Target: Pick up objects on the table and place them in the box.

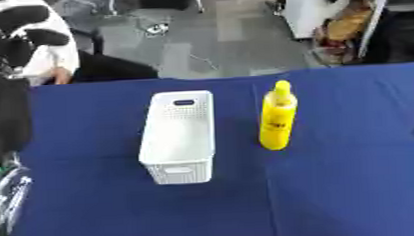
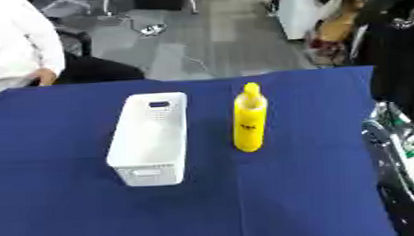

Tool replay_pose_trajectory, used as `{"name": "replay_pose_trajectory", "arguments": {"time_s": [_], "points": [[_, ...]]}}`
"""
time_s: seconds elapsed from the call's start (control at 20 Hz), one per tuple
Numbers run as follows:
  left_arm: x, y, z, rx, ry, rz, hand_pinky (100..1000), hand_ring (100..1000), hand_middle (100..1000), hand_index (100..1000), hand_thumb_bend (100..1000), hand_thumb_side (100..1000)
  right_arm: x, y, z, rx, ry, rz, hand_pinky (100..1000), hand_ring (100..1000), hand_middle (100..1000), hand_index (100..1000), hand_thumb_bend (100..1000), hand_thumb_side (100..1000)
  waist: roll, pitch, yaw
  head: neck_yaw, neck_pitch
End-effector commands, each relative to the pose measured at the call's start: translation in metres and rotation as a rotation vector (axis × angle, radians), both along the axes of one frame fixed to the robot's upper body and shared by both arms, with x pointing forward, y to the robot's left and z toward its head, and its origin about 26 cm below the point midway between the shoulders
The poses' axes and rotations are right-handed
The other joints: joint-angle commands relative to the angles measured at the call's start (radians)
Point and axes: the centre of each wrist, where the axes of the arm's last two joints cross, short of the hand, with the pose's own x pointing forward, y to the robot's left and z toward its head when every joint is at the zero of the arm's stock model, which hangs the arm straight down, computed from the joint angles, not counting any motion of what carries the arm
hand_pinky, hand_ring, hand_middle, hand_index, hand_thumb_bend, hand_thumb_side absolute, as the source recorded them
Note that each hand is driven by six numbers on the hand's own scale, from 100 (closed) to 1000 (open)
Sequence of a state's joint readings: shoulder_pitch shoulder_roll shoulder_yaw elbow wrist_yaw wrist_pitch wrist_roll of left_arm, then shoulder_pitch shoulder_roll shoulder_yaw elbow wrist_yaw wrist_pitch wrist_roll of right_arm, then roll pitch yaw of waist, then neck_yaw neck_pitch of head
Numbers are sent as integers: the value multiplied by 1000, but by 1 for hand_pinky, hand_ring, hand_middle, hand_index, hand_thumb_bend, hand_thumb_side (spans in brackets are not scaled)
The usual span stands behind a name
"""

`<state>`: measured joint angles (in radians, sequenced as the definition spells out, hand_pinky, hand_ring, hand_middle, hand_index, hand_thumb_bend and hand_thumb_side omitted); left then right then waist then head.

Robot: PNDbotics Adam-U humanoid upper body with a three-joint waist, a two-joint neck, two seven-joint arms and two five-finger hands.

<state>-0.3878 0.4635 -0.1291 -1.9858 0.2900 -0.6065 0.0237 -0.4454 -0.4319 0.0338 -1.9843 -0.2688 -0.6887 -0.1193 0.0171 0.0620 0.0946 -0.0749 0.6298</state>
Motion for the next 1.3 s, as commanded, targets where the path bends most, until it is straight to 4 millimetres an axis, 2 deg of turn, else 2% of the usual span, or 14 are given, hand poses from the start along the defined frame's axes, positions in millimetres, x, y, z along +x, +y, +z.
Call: {"name": "replay_pose_trajectory", "arguments": {"time_s": [0.05, 0.2, 0.25, 0.3, 0.35, 0.4, 0.5, 0.75, 0.85, 0.9, 1.0, 1.2, 1.25, 1.3], "points": [[-2, 1, 8, 14, -27, -3, 685, 750, 849, 861, 260, 916, -3, -3, 9, -24, -28, -6, 377, 480, 556, 686, 263, 1000, 1, -11, 0, 3, -7], [-2, 2, 8, 14, -27, -3, 685, 750, 849, 861, 260, 916, -3, -3, 9, -26, -28, -6, 376, 480, 556, 686, 285, 1000, 1, -11, 0, 7, -8], [-2, 2, 8, 14, -27, -2, 685, 750, 849, 861, 262, 914, -3, -3, 9, -27, -28, -8, 377, 481, 555, 688, 258, 1000, 2, -11, 0, 10, -9], [-2, 2, 7, 15, -26, -2, 685, 750, 849, 861, 260, 915, -3, -3, 8, -30, -22, -14, 378, 482, 555, 689, 288, 1000, 2, -11, 1, 15, -10], [-2, 2, 7, 15, -26, -1, 685, 750, 849, 861, 265, 910, -3, -4, 8, -34, -16, -21, 380, 484, 553, 691, 244, 1000, 3, -11, 2, 19, -10], [-2, 2, 7, 14, -25, 0, 685, 750, 849, 861, 260, 916, -3, -4, 8, -39, -2, -34, 383, 487, 551, 694, 315, 1000, 4, -11, 4, 24, -11], [-2, 2, 6, 15, -22, 3, 683, 750, 849, 861, 260, 916, -3, -4, 7, -65, 48, -65, 402, 504, 556, 713, 383, 1000, 6, -12, 9, 34, -9], [-3, 2, 4, 24, -15, 4, 681, 749, 849, 861, 259, 916, -2, -5, 8, -194, 227, -189, 481, 557, 573, 753, 511, 1000, 8, -14, 13, 38, -4], [-3, 2, 3, 28, -13, 3, 680, 749, 849, 861, 259, 917, 8, -8, 5, -260, 308, -256, 520, 595, 601, 781, 570, 1000, 8, -14, 13, 36, -5], [-3, 2, 3, 30, -13, 3, 680, 748, 849, 861, 259, 917, 14, -9, 3, -296, 346, -289, 582, 651, 658, 821, 629, 1000, 8, -13, 13, 35, -6], [-3, 1, 2, 32, -13, 3, 680, 748, 849, 861, 259, 917, 26, -11, -1, -380, 407, -350, 699, 749, 751, 916, 689, 1000, 8, -11, 13, 32, -8], [-3, 1, 2, 34, -11, 2, 679, 748, 849, 861, 259, 916, 46, -15, -6, -502, 478, -440, 821, 816, 809, 987, 733, 1000, 7, -12, 15, 26, -9], [-3, 1, 2, 34, -11, 2, 679, 748, 849, 861, 259, 916, 51, -16, -7, -512, 486, -458, 815, 813, 807, 984, 731, 1000, 7, -12, 15, 27, -8], [-3, 1, 2, 34, -11, 1, 679, 748, 849, 861, 258, 917, 55, -16, -8, -515, 495, -473, 868, 843, 826, 1000, 747, 1000, 7, -12, 15, 28, -7]]}}
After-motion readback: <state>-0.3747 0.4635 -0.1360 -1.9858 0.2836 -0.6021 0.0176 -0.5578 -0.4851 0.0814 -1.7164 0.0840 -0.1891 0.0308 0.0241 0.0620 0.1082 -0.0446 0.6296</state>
